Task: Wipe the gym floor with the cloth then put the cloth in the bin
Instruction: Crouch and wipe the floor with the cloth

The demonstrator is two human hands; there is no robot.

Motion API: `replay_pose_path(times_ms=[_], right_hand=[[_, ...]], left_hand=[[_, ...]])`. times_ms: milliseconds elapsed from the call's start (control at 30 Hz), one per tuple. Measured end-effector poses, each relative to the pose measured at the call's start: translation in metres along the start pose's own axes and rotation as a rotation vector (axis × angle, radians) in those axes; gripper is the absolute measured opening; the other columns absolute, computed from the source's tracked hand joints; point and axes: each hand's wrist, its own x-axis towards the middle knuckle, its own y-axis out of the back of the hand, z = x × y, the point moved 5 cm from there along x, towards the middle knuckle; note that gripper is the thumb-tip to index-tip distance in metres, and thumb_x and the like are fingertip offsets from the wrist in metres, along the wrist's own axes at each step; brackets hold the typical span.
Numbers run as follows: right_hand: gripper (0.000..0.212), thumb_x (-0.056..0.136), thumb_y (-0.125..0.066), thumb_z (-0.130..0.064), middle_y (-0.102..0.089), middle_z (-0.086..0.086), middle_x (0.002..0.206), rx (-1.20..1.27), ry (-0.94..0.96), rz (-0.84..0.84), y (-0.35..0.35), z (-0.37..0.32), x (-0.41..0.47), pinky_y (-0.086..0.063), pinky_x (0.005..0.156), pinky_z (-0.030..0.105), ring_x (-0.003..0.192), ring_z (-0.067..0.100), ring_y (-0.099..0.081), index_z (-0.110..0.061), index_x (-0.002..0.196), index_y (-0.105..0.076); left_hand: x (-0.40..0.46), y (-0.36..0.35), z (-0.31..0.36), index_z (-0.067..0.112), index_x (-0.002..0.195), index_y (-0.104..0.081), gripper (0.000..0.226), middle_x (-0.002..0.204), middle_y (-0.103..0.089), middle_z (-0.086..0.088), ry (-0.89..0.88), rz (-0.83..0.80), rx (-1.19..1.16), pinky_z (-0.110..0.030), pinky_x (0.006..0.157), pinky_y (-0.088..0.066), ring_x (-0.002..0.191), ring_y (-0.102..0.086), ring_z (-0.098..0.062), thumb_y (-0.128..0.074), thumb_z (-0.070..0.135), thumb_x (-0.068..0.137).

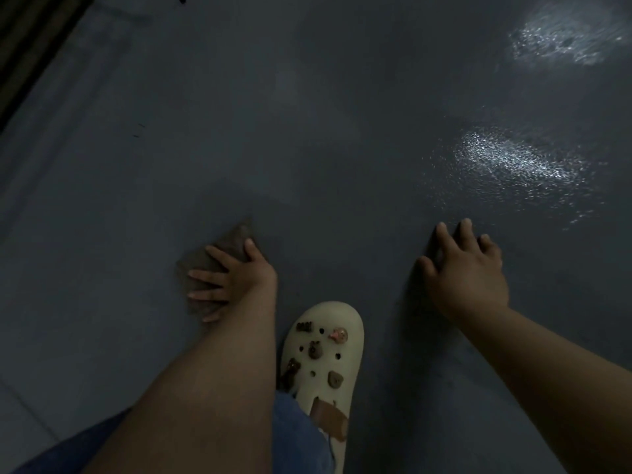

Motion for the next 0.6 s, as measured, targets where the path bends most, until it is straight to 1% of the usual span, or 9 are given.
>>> replay_pose_path(times_ms=[133,233,300,433,533,600], right_hand=[[0.063,0.097,-0.036,-0.047,0.003,0.002,0.160,-0.015,0.030,-0.074,0.002,0.003,0.001,-0.019,0.116,0.048,0.143,0.034,-0.004,-0.031,0.151,-0.008],[0.066,0.098,-0.038,-0.044,0.009,0.000,0.160,-0.011,0.065,-0.148,0.004,0.006,0.001,-0.015,0.117,0.048,0.144,0.032,0.002,-0.031,0.151,-0.002],[0.067,0.098,-0.041,-0.040,0.009,0.001,0.160,0.009,0.097,-0.180,0.008,0.008,0.000,-0.013,0.118,0.047,0.145,0.033,0.003,-0.028,0.152,-0.005],[0.067,0.095,-0.049,-0.033,0.005,0.004,0.160,0.004,0.133,-0.155,0.015,0.012,-0.005,-0.014,0.117,0.048,0.144,0.033,-0.001,-0.023,0.151,-0.014],[0.066,0.093,-0.050,-0.030,0.002,0.009,0.159,0.025,0.076,-0.119,0.016,0.017,-0.012,-0.014,0.117,0.048,0.144,0.034,-0.004,-0.019,0.150,-0.018],[0.064,0.093,-0.049,-0.029,0.000,0.011,0.159,0.035,0.059,-0.095,0.014,0.021,-0.018,-0.015,0.117,0.047,0.144,0.035,-0.005,-0.018,0.149,-0.021]], left_hand=[[-0.012,-0.010,0.024,0.037,0.150,0.006,0.071,0.157,0.019,-0.008,-0.114,0.002,0.047,-0.069,0.106,0.003,0.141,0.018,-0.043,-0.022,0.066,0.092],[-0.023,-0.017,0.046,0.036,0.150,0.007,0.073,0.156,0.022,-0.008,-0.240,-0.020,0.087,-0.070,0.105,0.004,0.141,0.019,-0.041,-0.023,0.067,0.091],[-0.040,-0.024,0.066,0.036,0.150,0.008,0.075,0.155,0.025,-0.008,-0.373,-0.057,0.145,-0.069,0.106,0.005,0.141,0.021,-0.041,-0.025,0.068,0.090],[-0.105,-0.054,0.097,0.036,0.149,0.012,0.078,0.154,0.027,-0.009,-0.707,-0.131,0.289,-0.067,0.105,0.008,0.139,0.024,-0.042,-0.028,0.068,0.089],[-0.156,-0.078,0.091,0.036,0.148,0.013,0.079,0.154,0.029,-0.010,-0.939,-0.173,0.383,-0.068,0.105,0.010,0.138,0.027,-0.043,-0.028,0.068,0.089],[-0.171,-0.088,0.082,0.037,0.148,0.015,0.078,0.153,0.030,-0.010,-1.072,-0.190,0.459,-0.068,0.104,0.011,0.137,0.028,-0.043,-0.026,0.068,0.090]])
